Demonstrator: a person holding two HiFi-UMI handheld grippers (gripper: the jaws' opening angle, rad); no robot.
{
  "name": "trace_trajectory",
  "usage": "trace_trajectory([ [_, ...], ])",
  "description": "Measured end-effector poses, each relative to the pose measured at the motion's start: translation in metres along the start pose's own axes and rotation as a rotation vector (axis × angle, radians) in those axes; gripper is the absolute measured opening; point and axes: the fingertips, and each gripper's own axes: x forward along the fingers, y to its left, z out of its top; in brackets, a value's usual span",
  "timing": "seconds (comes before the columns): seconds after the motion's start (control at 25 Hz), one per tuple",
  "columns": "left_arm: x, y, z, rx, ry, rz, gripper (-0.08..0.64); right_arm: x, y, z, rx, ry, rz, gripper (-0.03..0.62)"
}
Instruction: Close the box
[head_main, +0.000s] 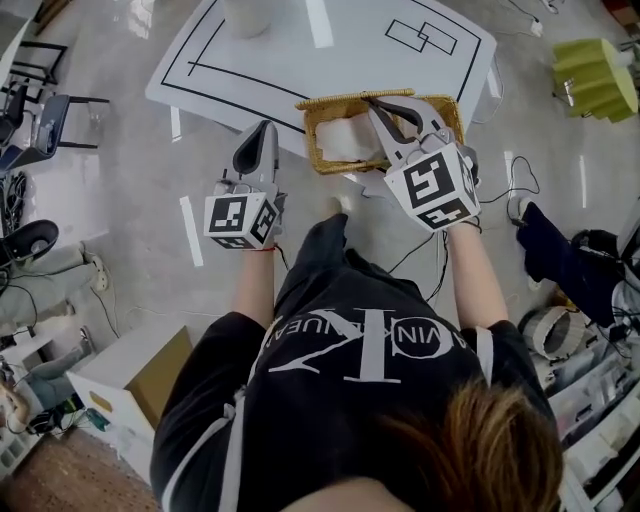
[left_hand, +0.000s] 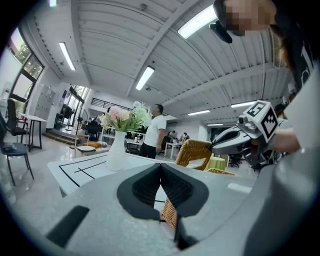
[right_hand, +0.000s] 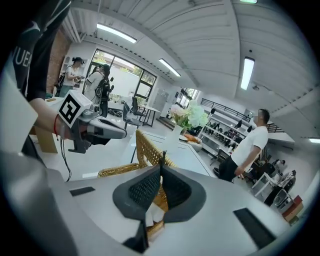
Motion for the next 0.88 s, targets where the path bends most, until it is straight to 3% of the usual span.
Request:
trace_trajectory([
  [0.88,-0.064,-0.039,-0.007,0.012,-0.002,0.005,0.011,-0.031,0.088,-0.072,0.054,0.096,0.055,0.012],
])
